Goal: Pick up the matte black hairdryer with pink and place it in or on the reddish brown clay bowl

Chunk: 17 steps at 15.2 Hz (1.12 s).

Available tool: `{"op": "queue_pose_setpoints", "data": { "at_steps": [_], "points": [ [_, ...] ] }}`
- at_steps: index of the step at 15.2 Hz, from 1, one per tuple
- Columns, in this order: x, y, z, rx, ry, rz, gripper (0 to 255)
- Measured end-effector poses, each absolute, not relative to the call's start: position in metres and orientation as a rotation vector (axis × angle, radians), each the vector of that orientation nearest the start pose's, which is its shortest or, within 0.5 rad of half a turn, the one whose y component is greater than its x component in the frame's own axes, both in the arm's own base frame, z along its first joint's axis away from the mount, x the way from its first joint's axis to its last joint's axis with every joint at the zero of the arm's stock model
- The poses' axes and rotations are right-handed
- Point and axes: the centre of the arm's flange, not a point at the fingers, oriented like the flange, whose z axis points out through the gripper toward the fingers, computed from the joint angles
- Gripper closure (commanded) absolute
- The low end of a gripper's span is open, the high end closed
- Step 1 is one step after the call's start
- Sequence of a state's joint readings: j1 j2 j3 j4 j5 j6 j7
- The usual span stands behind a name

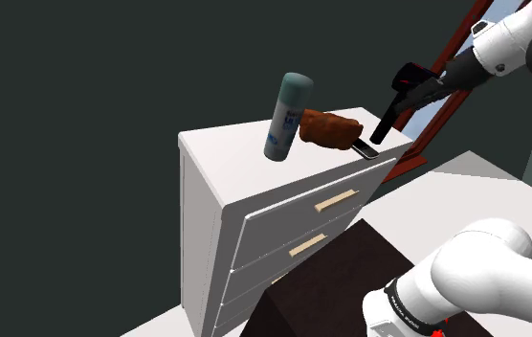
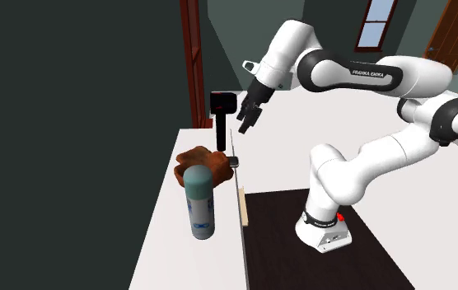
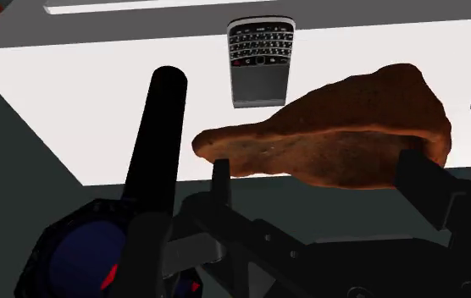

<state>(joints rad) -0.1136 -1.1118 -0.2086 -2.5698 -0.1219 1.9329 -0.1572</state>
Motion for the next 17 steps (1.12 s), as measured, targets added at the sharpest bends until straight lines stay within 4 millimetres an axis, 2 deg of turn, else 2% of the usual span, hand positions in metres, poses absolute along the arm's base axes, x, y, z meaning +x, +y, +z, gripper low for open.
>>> {"op": "queue_pose_setpoints", "data": {
  "at_steps": [3, 7, 9, 17],
  "points": [
    [0.209, -0.141, 0.613, -3.013, 0.173, -1.003, 0],
    [0.166, -0.181, 0.602, -2.889, 0.241, -1.353, 0],
    [0.157, -0.195, 0.598, -2.842, 0.261, -1.461, 0],
    [0.183, -0.204, 0.576, -2.825, 0.268, -1.500, 0]
  ]
}}
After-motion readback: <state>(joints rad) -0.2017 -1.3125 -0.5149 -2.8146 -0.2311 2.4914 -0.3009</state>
